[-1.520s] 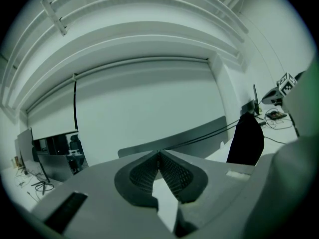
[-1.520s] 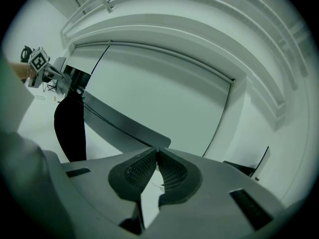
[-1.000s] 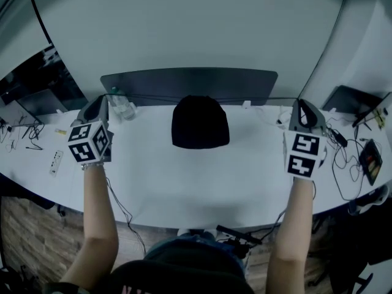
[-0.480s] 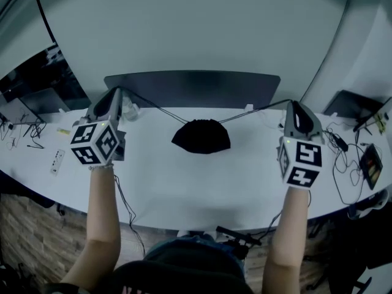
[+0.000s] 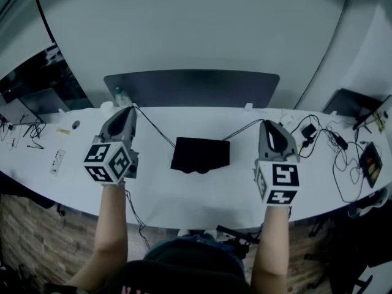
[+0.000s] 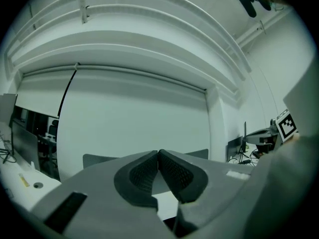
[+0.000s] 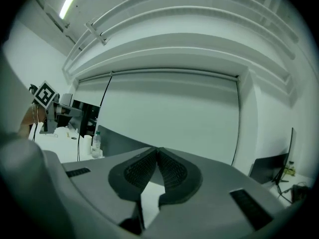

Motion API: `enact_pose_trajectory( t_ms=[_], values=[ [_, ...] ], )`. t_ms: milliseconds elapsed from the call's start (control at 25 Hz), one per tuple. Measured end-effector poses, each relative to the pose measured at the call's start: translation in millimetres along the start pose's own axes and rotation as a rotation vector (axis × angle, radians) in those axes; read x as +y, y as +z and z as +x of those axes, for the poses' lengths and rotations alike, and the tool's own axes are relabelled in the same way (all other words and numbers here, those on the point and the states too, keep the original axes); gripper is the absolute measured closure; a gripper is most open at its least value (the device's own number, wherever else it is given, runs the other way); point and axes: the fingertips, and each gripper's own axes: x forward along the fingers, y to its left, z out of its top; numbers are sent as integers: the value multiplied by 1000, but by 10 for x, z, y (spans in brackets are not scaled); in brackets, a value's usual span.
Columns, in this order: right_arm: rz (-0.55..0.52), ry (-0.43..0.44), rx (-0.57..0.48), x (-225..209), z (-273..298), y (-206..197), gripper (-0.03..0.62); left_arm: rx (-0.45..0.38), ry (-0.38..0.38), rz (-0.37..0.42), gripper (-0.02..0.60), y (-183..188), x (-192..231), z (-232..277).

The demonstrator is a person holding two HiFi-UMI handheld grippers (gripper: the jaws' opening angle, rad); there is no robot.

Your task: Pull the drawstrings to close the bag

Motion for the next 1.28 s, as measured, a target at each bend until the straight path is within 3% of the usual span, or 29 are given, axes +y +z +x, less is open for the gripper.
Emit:
enact_pose_trajectory(
  t_ms=[440,1280],
  values=[
    [70,14,15,365,-94,-307,585,-10,-40,-40,569,-335,-231,-142],
    [59,-83,39,86,-95,-368,586,-34,16,-32,568,-276,-17,-70]
  ],
)
